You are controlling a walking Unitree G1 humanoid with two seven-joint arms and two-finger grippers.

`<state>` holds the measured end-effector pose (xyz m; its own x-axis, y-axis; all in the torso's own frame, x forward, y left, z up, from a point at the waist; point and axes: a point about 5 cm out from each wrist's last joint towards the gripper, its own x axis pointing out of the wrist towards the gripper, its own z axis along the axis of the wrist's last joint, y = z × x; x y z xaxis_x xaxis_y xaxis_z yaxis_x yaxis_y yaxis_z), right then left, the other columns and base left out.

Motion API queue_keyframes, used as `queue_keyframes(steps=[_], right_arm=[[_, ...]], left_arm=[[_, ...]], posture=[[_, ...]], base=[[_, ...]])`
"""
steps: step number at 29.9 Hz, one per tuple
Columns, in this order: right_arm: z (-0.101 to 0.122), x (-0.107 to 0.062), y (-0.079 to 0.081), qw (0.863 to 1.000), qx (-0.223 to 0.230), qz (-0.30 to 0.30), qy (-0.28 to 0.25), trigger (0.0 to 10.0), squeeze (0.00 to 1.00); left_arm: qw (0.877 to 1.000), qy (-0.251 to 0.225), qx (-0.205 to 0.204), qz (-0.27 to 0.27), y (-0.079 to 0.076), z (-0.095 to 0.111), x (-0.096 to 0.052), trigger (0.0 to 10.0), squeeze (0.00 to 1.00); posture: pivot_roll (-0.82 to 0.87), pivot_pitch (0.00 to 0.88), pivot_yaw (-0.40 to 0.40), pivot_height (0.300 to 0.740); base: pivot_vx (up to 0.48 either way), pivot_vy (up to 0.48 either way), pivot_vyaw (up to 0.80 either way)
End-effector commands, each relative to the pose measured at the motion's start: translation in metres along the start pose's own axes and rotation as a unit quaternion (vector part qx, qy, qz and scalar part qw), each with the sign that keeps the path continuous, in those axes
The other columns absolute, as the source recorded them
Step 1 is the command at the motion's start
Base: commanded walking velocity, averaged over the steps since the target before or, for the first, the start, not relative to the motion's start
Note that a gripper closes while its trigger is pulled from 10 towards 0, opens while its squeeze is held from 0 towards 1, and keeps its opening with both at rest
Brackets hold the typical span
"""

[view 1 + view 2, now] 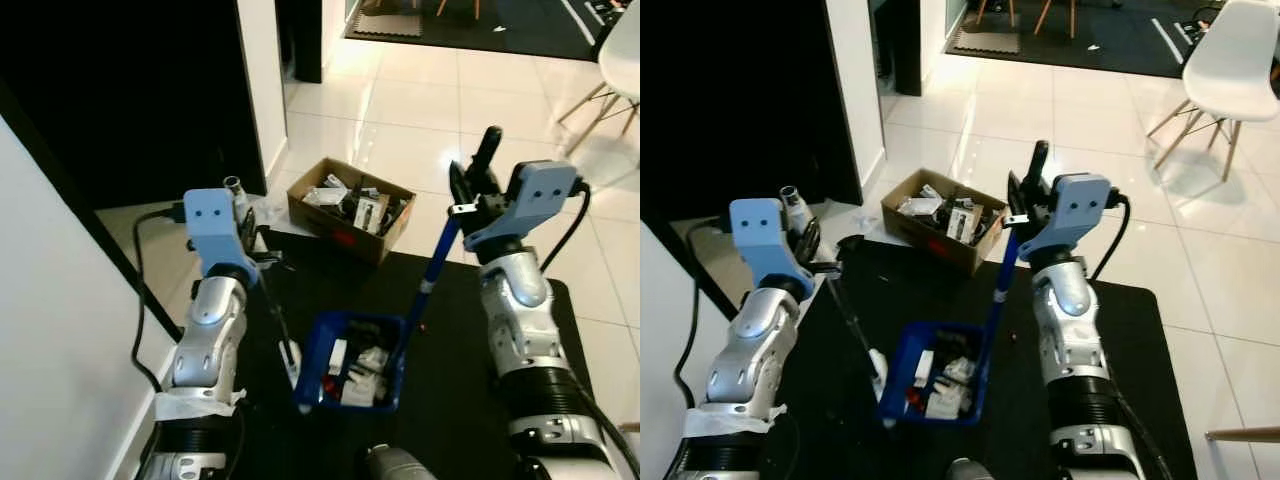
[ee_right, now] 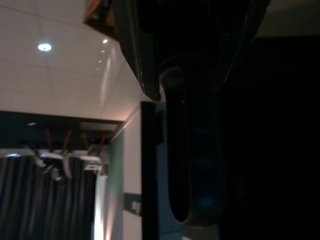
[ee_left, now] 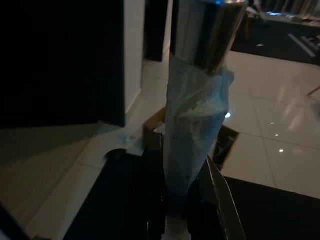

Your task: Sweep floor

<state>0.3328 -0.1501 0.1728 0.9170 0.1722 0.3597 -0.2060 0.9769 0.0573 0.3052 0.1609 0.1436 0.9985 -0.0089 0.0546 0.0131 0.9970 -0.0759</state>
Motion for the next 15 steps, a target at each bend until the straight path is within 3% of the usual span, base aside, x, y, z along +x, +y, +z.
queue_keyframes(steps=[1, 6, 15], right_arm=[[0.002, 0.001, 0.003, 1.000, 0.007, 0.004, -0.007, 10.0, 0.00], [-0.008, 0.000, 0.013, 0.999, 0.016, 0.033, 0.012, 10.0, 0.00], [-0.011, 0.001, 0.018, 0.999, 0.017, 0.043, 0.016, 10.0, 0.00]], left_arm=[[1.000, -0.014, -0.005, -0.001, -0.002, 0.004, 0.000, 10.0, 0.00], [0.999, -0.045, 0.011, 0.022, 0.002, 0.006, -0.003, 10.0, 0.00], [0.998, -0.056, 0.005, 0.026, 0.000, 0.010, -0.002, 10.0, 0.00]], posture=[[0.00, 0.021, 0.019, 0.740], [0.00, 0.023, 0.015, 0.740], [0.00, 0.025, 0.011, 0.740]], base=[[0.000, 0.000, 0.00], [0.000, 0.000, 0.00], [0.000, 0.000, 0.00]])
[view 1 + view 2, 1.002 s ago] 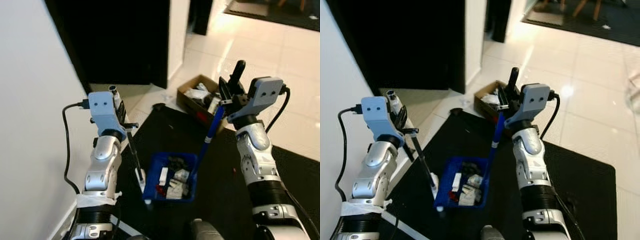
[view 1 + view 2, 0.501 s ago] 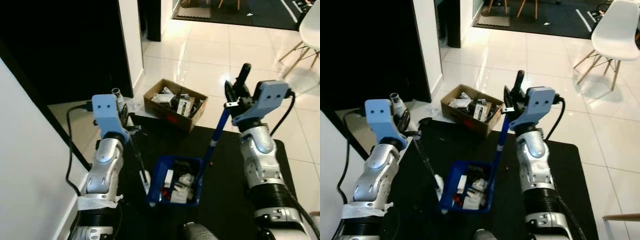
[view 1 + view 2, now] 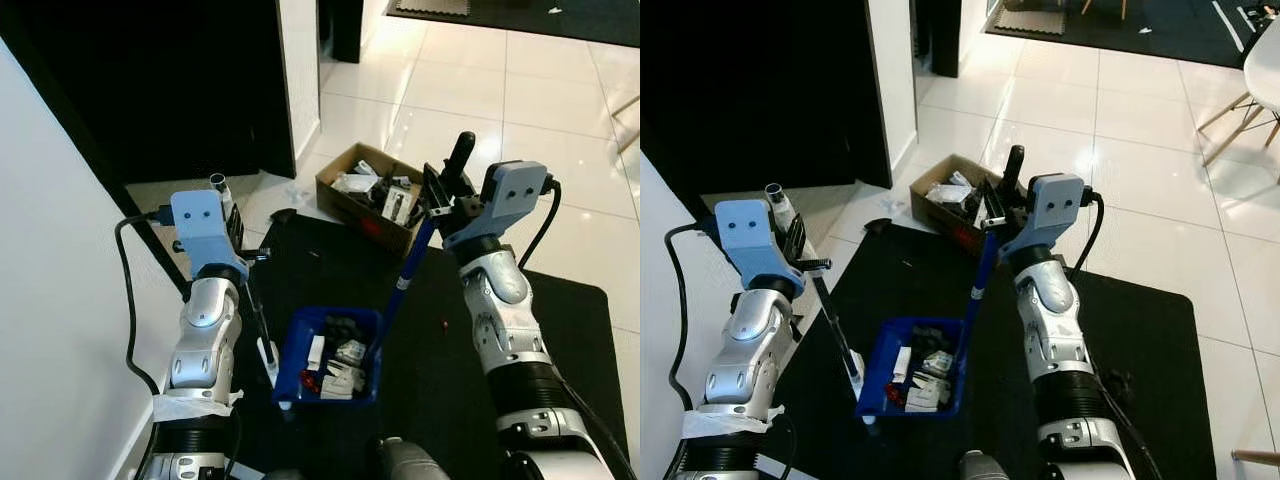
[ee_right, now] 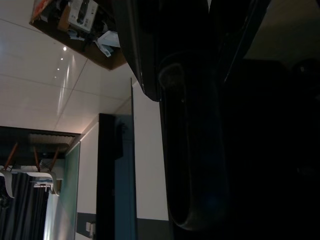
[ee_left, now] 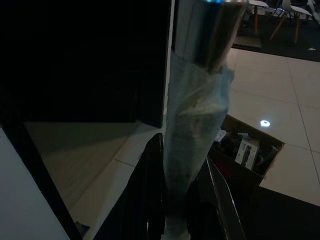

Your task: Sweep floor

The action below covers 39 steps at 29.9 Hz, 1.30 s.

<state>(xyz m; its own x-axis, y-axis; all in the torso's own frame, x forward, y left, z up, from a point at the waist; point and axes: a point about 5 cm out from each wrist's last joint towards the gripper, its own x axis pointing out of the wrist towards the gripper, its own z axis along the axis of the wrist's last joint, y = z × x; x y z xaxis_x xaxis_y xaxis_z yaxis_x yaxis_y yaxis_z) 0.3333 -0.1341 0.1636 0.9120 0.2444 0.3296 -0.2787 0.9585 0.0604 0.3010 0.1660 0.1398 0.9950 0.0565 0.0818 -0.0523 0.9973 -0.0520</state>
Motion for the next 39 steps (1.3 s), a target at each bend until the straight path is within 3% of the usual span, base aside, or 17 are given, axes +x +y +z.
queue_keyframes(steps=[1, 7, 26, 39], right_arm=[[0.000, 0.001, 0.003, 1.000, 0.003, 0.008, -0.002, 10.0, 0.00], [0.000, 0.001, 0.002, 1.000, 0.002, 0.009, -0.004, 10.0, 0.00], [0.000, 0.000, -0.002, 1.000, 0.004, -0.002, -0.006, 10.0, 0.00], [0.000, 0.000, -0.002, 1.000, 0.006, -0.005, -0.008, 10.0, 0.00]], left_arm=[[0.999, -0.040, -0.011, -0.005, -0.005, 0.013, 0.003, 10.0, 0.00], [0.998, -0.056, -0.012, -0.012, -0.008, 0.018, 0.004, 10.0, 0.00], [0.997, -0.066, -0.011, -0.032, -0.015, 0.020, 0.008, 10.0, 0.00], [0.997, -0.067, -0.012, -0.037, -0.017, 0.021, 0.010, 10.0, 0.00]], posture=[[0.00, 0.025, 0.011, 0.740], [0.00, 0.024, 0.014, 0.740], [-0.01, 0.021, 0.021, 0.740], [-0.01, 0.017, 0.025, 0.740]], base=[[0.000, 0.000, 0.00], [0.000, 0.000, 0.00], [0.458, 0.000, 0.00], [0.430, 0.000, -0.52]])
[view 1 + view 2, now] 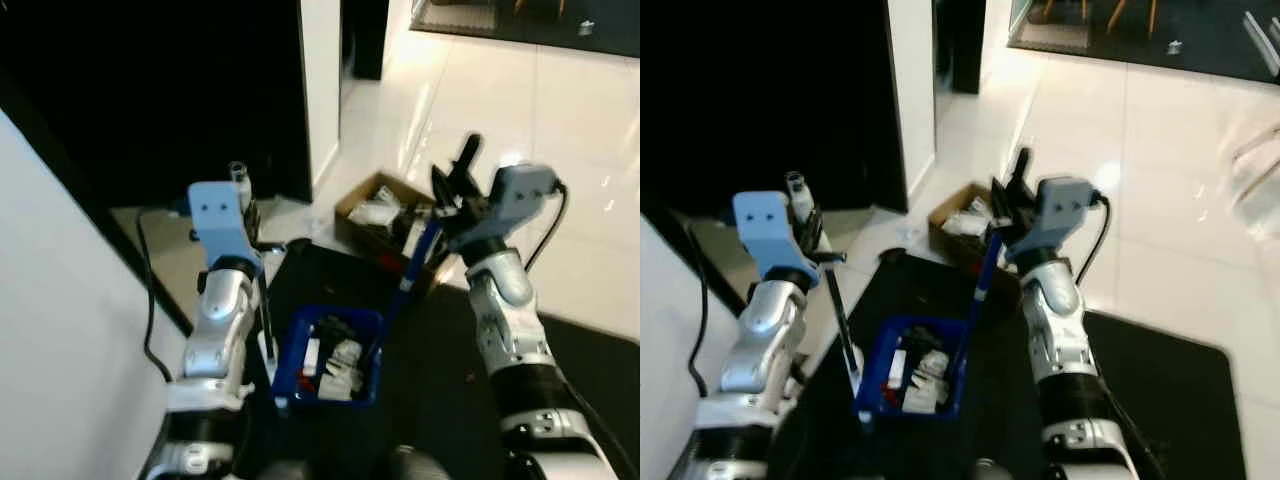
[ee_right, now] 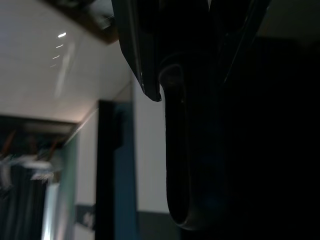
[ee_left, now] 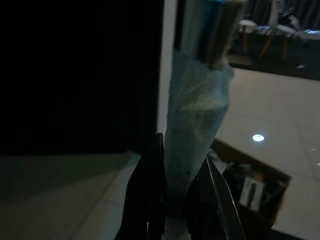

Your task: Sweep floor

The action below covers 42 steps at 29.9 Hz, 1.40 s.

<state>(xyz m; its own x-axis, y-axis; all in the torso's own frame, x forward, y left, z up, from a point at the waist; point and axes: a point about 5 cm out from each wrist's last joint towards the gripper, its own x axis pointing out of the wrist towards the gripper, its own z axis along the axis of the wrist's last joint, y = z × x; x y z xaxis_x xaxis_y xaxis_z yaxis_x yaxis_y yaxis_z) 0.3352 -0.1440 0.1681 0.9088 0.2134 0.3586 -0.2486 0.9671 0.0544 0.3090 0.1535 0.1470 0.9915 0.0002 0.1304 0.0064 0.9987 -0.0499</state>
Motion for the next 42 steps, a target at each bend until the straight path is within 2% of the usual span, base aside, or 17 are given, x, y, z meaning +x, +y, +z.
queue_keyframes(steps=[1, 22, 36, 41, 42], right_arm=[[-0.005, -0.001, 0.007, 1.000, 0.014, 0.008, 0.008, 10.0, 0.00], [-0.004, -0.001, 0.005, 1.000, 0.010, 0.005, 0.006, 10.0, 0.00], [0.001, 0.001, 0.006, 1.000, -0.004, 0.013, -0.003, 10.0, 0.00], [0.043, 0.017, 0.013, 0.995, -0.029, 0.046, -0.080, 10.0, 0.00], [0.043, 0.017, 0.013, 0.995, -0.029, 0.046, -0.080, 10.0, 0.00]], left_arm=[[0.999, -0.045, -0.009, -0.010, -0.005, 0.015, 0.003, 10.0, 0.00], [0.999, -0.045, -0.011, -0.016, -0.008, 0.014, 0.005, 10.0, 0.00], [0.999, -0.045, -0.011, -0.013, -0.007, 0.014, 0.005, 10.0, 0.00], [0.999, -0.046, -0.010, -0.012, -0.006, 0.014, 0.005, 10.0, 0.00], [0.999, -0.046, -0.010, -0.012, -0.006, 0.014, 0.005, 10.0, 0.00]], posture=[[-0.01, 0.016, 0.025, 0.740], [-0.02, 0.014, 0.025, 0.740], [-0.01, 0.022, 0.023, 0.740], [-0.01, 0.022, 0.025, 0.740], [-0.01, 0.022, 0.025, 0.740]], base=[[0.424, 0.000, -0.62], [0.423, 0.000, -0.52], [0.421, 0.000, 0.00], [0.422, 0.000, 0.00], [0.420, 0.000, 0.00]])
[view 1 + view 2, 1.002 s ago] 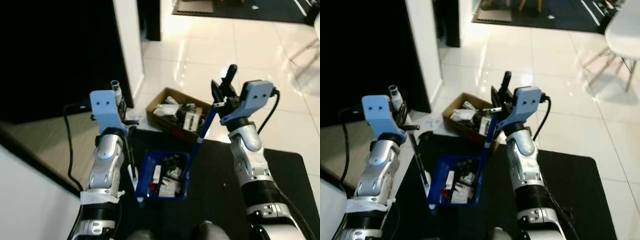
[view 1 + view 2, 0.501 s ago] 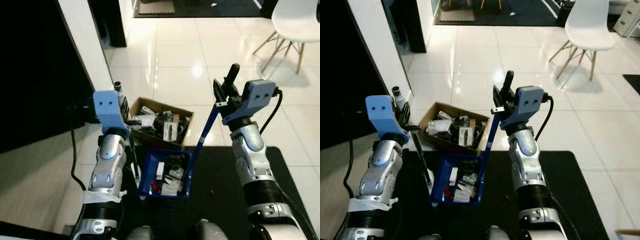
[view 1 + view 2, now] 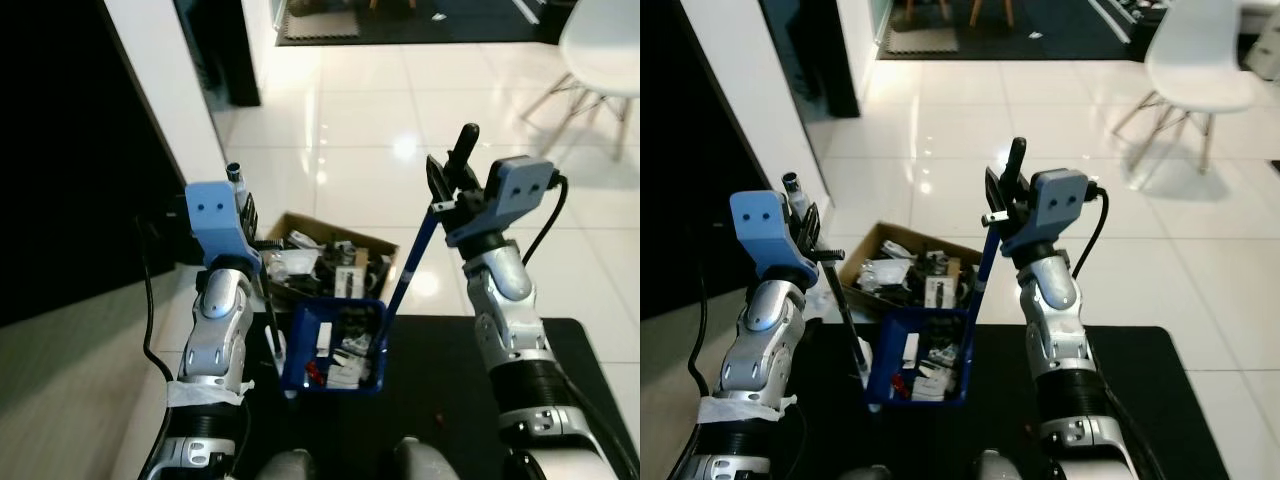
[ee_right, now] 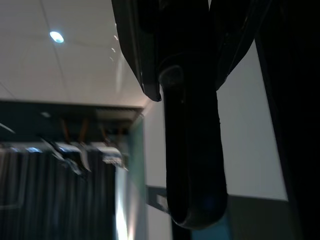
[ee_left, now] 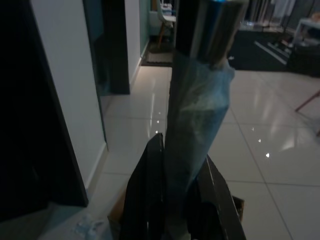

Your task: Sweep floor

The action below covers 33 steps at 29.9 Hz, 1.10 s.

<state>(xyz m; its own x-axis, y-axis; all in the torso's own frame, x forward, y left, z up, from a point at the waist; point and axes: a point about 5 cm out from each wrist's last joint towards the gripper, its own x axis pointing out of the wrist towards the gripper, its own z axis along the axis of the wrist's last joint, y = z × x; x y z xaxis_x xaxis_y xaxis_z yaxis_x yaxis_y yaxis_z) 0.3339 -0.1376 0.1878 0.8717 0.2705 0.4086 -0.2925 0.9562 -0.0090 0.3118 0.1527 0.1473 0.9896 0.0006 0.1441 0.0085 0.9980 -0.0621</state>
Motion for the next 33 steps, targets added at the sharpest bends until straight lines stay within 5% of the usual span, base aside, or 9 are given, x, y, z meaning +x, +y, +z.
queue_keyframes(steps=[1, 7, 14, 33], right_arm=[[0.032, 0.014, 0.004, 0.998, -0.012, 0.014, -0.066, 10.0, 0.00], [0.055, 0.023, 0.002, 0.994, -0.026, 0.020, -0.104, 10.0, 0.00], [0.059, 0.025, 0.001, 0.993, -0.038, 0.030, -0.107, 10.0, 0.00], [0.055, 0.022, -0.015, 0.994, -0.055, 0.008, -0.090, 10.0, 0.00]], left_arm=[[0.999, -0.040, -0.004, -0.012, -0.005, 0.015, 0.003, 10.0, 0.00], [0.998, -0.064, -0.007, -0.001, -0.002, 0.030, 0.011, 10.0, 0.00], [0.995, -0.092, 0.021, 0.027, 0.022, 0.053, 0.019, 10.0, 0.00], [0.987, -0.092, 0.096, 0.086, 0.066, 0.067, 0.020, 10.0, 0.00]], posture=[[-0.01, 0.022, 0.025, 0.740], [-0.02, 0.020, 0.024, 0.740], [-0.01, 0.019, 0.027, 0.740], [-0.01, 0.024, 0.032, 0.740]], base=[[0.424, 0.000, 0.00], [0.425, 0.000, 0.00], [0.399, 0.000, 0.00], [0.000, 0.000, 0.00]])
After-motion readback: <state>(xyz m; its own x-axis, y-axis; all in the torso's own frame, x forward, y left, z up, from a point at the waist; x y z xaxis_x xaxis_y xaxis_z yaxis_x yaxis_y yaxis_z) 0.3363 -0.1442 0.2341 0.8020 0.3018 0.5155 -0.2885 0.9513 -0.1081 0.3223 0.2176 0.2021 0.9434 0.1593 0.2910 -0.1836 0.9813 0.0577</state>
